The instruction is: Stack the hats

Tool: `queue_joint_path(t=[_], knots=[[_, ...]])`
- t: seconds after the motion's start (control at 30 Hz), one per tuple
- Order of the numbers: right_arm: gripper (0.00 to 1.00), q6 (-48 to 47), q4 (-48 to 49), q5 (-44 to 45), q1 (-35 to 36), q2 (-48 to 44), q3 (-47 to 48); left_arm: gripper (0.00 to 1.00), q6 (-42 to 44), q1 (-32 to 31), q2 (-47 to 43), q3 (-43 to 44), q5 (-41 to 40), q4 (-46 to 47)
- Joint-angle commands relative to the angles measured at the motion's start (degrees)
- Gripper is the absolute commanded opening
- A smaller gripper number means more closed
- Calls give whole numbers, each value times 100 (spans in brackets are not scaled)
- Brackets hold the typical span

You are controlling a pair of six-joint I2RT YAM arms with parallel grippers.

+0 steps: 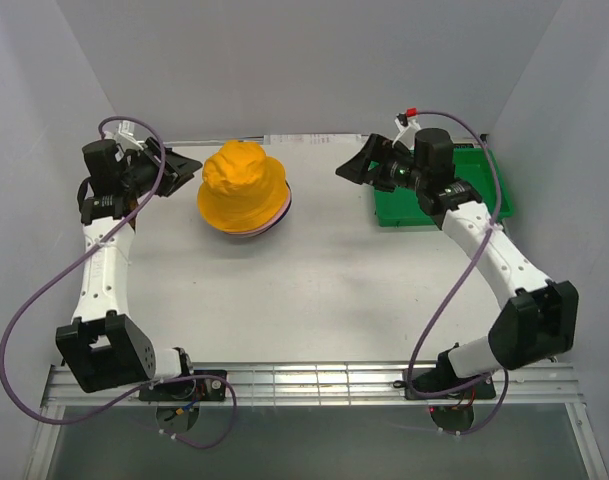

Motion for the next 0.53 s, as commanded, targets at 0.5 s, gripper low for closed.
queue_joint_path(t=[0.5], knots=[[89,-1037,-1395,1959,5,-2716,-1836,56,236,-678,-1481,-516,331,-277]])
